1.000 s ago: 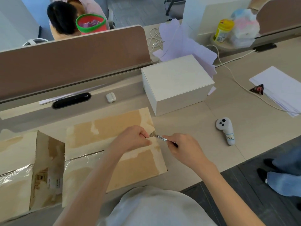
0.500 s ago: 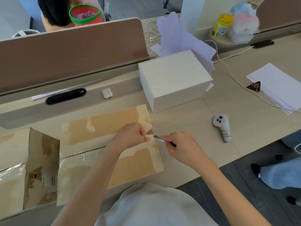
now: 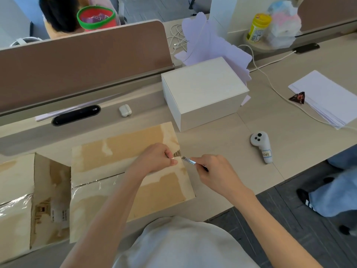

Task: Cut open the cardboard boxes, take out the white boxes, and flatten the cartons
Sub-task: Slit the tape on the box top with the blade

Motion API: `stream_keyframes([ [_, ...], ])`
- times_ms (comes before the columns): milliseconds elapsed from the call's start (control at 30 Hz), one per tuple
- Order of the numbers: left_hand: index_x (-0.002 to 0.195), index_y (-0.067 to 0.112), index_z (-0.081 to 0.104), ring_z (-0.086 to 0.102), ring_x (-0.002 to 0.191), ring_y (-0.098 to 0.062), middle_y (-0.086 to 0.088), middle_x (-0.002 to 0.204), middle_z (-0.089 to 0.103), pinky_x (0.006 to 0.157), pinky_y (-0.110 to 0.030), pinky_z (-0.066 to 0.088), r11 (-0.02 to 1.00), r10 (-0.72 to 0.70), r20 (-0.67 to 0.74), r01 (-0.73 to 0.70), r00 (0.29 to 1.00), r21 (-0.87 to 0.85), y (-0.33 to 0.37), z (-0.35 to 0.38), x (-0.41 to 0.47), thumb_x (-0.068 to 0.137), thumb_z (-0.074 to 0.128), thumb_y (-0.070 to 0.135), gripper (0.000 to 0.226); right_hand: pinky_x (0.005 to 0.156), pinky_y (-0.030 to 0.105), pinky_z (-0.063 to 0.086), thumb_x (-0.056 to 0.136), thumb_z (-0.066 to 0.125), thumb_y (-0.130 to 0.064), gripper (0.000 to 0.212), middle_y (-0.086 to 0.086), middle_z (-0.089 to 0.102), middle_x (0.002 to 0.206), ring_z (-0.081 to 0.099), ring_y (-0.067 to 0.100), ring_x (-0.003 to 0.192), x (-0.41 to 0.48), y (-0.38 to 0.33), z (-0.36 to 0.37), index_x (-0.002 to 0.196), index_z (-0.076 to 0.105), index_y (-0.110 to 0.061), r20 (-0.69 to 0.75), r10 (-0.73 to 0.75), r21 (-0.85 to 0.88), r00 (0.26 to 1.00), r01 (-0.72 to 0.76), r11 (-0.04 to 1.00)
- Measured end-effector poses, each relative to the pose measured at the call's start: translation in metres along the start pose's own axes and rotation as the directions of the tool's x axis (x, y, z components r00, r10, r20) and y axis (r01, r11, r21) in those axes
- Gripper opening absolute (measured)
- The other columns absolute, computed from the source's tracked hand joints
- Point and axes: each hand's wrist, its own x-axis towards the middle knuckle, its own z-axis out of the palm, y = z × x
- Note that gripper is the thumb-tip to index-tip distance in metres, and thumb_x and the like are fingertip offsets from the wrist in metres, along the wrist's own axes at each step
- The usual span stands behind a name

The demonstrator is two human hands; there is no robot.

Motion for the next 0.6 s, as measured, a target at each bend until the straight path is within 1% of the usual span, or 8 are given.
stream_keyframes([
  [100,0.091,0.018,0.063,0.048,0.078,-0.013,0.013,0.076,0.049,0.057,-0.017,0.034,1.0,-0.001,-0.001,0.001,1.0,0.011,0.0006,0.0,0.0,0.085,0.072,0.03,0.016,0.057,0.041,0.044,0.089,0.044,-0.014,0.034,-0.002,0.042,0.064,0.052,0.03,0.069,0.0012,-0.0059,-0.0023,0.106,0.07,-0.029,-0.001,-0.003,-0.023,1.0,0.003,1.0],
  [233,0.09,0.019,0.062,0.048,0.077,-0.012,0.013,0.074,0.048,0.057,-0.017,0.033,1.0,0.0,-0.001,0.0,1.0,0.012,0.0011,-0.0001,-0.0009,0.084,0.073,0.03,0.016,0.057,0.041,0.044,0.09,0.045,-0.015,0.03,0.001,0.045,0.065,0.052,0.031,0.069,0.0052,-0.0097,-0.0025,0.102,0.069,-0.028,0.0,0.006,-0.035,1.0,-0.006,0.999],
  [300,0.091,0.017,0.063,0.048,0.078,-0.014,0.013,0.074,0.047,0.057,-0.021,0.034,1.0,0.007,-0.004,-0.007,1.0,0.023,0.0015,0.0,-0.001,0.085,0.072,0.029,0.016,0.056,0.039,0.044,0.091,0.046,-0.014,0.029,0.001,0.046,0.066,0.052,0.031,0.069,0.006,-0.0112,-0.0031,0.1,0.069,-0.029,0.004,-0.007,-0.031,1.0,0.007,1.0],
  [333,0.092,0.016,0.064,0.048,0.079,-0.014,0.013,0.074,0.047,0.059,-0.024,0.035,1.0,0.008,-0.005,-0.008,1.0,0.028,0.0017,0.0002,-0.0008,0.085,0.072,0.029,0.017,0.056,0.039,0.045,0.09,0.046,-0.014,0.028,0.002,0.048,0.066,0.053,0.032,0.069,0.0063,-0.0109,-0.0032,0.099,0.07,-0.028,0.007,-0.011,-0.039,1.0,0.012,0.999],
  [400,0.092,0.016,0.064,0.049,0.081,-0.015,0.013,0.075,0.048,0.066,-0.025,0.035,0.999,0.001,-0.001,-0.001,1.0,0.034,0.0018,0.0004,0.0001,0.085,0.072,0.029,0.017,0.056,0.039,0.045,0.088,0.046,-0.013,0.027,0.004,0.05,0.064,0.052,0.032,0.066,0.006,-0.0093,-0.0033,0.095,0.07,-0.024,0.019,-0.011,-0.056,1.0,0.012,0.998],
  [500,0.09,0.019,0.061,0.05,0.083,-0.015,0.014,0.075,0.048,0.069,-0.025,0.035,0.999,-0.012,0.005,0.011,1.0,0.039,0.0011,0.0008,0.0022,0.084,0.073,0.03,0.017,0.053,0.037,0.039,0.083,0.045,-0.012,0.024,0.002,0.043,0.06,0.045,0.029,0.061,0.0027,-0.0076,-0.0035,0.086,0.068,-0.02,0.045,0.005,-0.07,0.999,-0.001,0.998],
  [600,0.09,0.019,0.061,0.05,0.084,-0.015,0.014,0.077,0.048,0.069,-0.025,0.035,0.999,-0.014,0.008,0.014,1.0,0.041,0.0002,0.0009,0.0034,0.085,0.072,0.031,0.017,0.053,0.037,0.036,0.082,0.044,-0.012,0.021,0.0,0.038,0.058,0.044,0.028,0.062,-0.0004,-0.0089,-0.0058,0.081,0.064,-0.017,0.079,0.019,-0.067,0.997,-0.014,0.998],
])
